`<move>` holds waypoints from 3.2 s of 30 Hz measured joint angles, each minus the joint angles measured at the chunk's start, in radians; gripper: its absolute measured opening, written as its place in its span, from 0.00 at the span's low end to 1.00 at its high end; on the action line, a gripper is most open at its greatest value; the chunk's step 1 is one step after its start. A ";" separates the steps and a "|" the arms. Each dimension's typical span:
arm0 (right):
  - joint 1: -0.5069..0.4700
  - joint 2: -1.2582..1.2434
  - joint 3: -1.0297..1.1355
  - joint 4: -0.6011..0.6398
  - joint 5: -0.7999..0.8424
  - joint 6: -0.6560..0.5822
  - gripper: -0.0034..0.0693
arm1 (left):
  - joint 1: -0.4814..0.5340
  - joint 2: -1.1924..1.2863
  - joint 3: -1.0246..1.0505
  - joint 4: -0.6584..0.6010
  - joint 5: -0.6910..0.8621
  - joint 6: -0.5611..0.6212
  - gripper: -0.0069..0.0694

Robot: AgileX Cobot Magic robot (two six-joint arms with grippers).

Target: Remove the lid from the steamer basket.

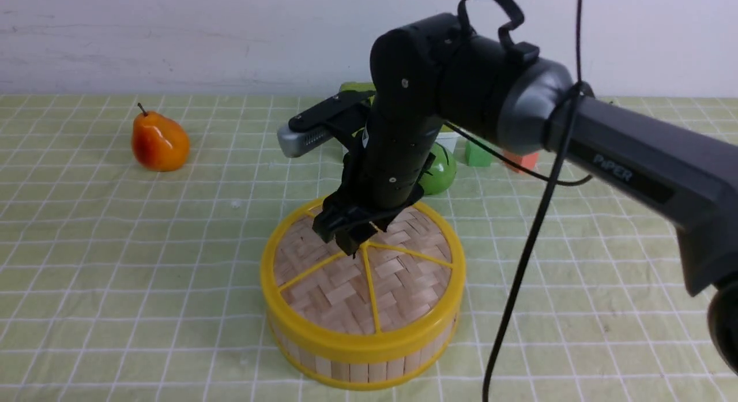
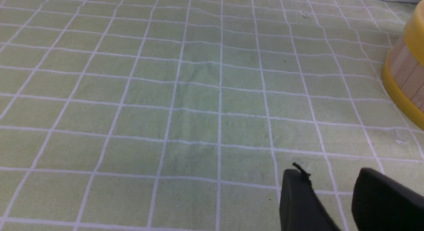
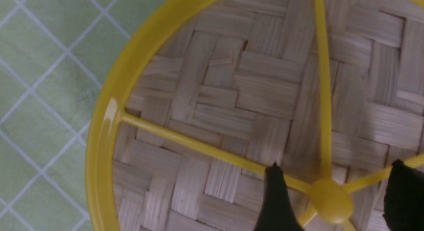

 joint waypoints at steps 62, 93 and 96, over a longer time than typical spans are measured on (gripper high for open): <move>-0.449 -0.418 0.937 -0.105 -0.641 0.159 0.39 | 0.000 0.000 0.000 0.000 0.000 0.000 0.40; -0.449 -1.684 1.338 -0.112 -0.498 0.107 0.01 | 0.000 0.000 0.000 0.000 0.000 0.000 0.40; -0.449 -1.692 1.338 -0.112 -0.491 0.107 0.02 | 0.000 0.000 0.000 0.000 0.000 0.000 0.40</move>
